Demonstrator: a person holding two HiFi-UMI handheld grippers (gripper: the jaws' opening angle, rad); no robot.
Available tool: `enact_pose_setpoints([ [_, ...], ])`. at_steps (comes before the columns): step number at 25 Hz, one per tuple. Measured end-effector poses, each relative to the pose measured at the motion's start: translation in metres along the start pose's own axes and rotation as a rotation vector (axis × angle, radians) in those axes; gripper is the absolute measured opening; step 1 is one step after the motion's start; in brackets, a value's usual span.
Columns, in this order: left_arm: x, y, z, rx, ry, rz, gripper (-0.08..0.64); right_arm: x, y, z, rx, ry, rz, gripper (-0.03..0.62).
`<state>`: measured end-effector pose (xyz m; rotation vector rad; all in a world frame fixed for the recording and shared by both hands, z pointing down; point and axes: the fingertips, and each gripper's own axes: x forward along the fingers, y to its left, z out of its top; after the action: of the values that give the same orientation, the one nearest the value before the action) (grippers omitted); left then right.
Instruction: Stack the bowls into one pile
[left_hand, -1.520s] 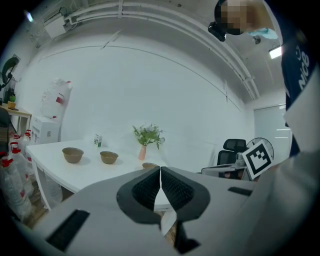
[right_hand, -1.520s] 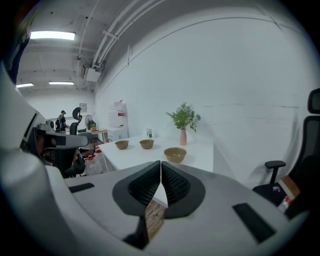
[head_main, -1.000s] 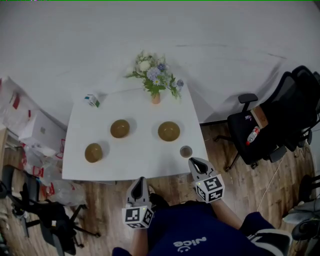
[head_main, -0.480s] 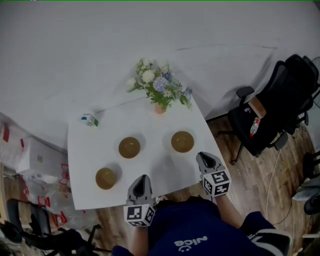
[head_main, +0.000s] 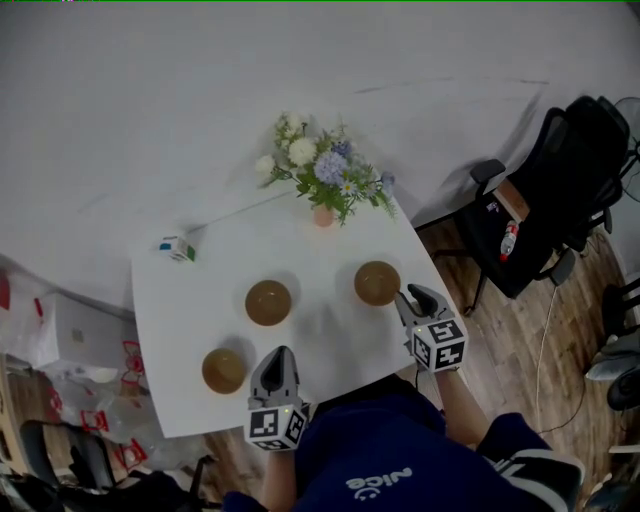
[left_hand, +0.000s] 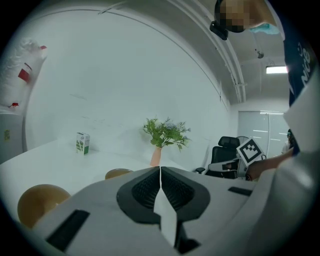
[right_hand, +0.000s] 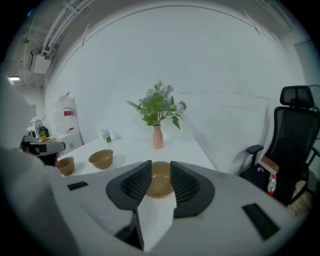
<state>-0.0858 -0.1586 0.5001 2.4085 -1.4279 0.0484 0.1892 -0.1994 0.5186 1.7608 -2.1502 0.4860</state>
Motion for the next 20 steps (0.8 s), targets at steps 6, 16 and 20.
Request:
enact_pose_setpoints([
  [6,0.011,0.007,0.007,-0.01,0.001,0.035,0.025,0.031,-0.022,-0.005,0.003,0.093,0.002,0.132],
  [16,0.016,0.014,0.005,-0.03,0.021,0.096,0.025,0.078,-0.041,-0.029,0.005,0.263,0.071,0.132],
  [20,0.017,0.013,-0.002,-0.041,0.039,0.121,0.025,0.091,-0.042,-0.042,0.011,0.314,0.103,0.13],
])
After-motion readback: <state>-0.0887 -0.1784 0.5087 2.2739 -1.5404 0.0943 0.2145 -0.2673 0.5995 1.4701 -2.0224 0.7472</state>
